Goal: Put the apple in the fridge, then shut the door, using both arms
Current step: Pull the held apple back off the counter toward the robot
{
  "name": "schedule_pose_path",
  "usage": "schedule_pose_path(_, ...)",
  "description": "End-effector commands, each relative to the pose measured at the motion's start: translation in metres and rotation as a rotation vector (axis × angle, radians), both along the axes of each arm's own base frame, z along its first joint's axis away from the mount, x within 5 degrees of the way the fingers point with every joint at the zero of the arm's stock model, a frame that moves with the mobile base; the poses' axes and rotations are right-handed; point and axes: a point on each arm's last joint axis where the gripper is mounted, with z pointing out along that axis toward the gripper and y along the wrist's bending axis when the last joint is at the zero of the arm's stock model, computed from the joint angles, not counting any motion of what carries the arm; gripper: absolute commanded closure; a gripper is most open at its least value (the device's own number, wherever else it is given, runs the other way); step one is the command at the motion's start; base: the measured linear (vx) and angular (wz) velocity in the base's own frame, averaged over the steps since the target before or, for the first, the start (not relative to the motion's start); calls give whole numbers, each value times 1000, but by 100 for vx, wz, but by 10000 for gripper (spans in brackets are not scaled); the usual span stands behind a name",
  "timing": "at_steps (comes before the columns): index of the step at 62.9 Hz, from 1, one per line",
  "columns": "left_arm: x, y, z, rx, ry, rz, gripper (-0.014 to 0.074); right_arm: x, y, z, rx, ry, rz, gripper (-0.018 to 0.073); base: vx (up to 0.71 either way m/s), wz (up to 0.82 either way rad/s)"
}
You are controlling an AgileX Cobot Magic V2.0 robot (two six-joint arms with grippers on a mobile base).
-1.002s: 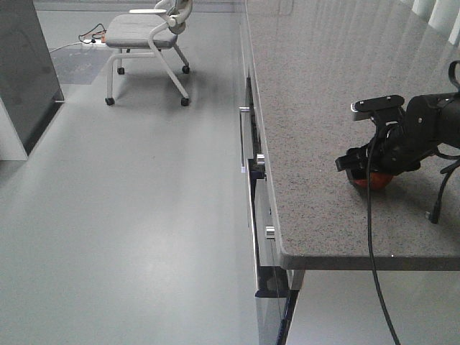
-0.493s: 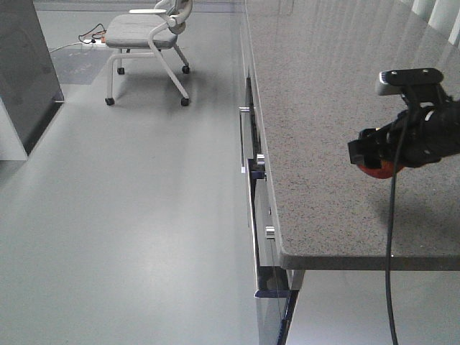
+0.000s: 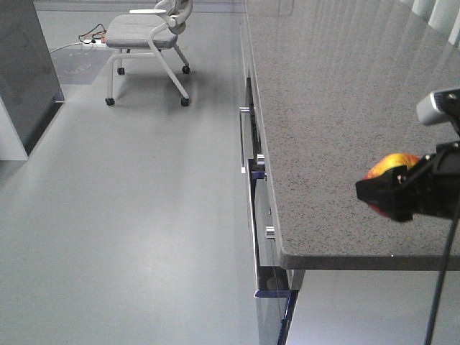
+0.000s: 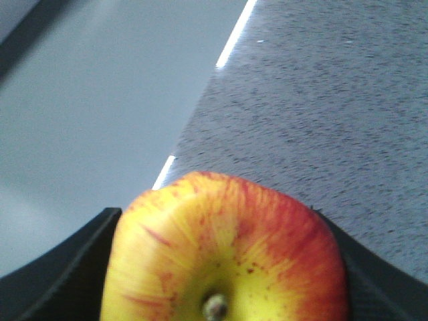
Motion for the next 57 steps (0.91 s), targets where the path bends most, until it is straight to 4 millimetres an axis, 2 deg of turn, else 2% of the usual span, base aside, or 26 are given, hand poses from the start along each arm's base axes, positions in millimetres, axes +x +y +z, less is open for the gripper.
schedule_pose_path(1,0,0,0,-11,-70,-6,603,-18,2,18,48,-105,12,167,0,0)
schedule_pose_path(24,0,0,0,-11,-70,-6,603,-89,31,5,76,-137,257,167,0,0)
schedule_pose_path(42,0,0,0,-11,-70,-6,603,-147,30,11,196,-183,351,169,0,0)
schedule_pose_path(57,0,0,0,-11,-70,-6,603,-182,27,15,190,-238,428,169,0,0)
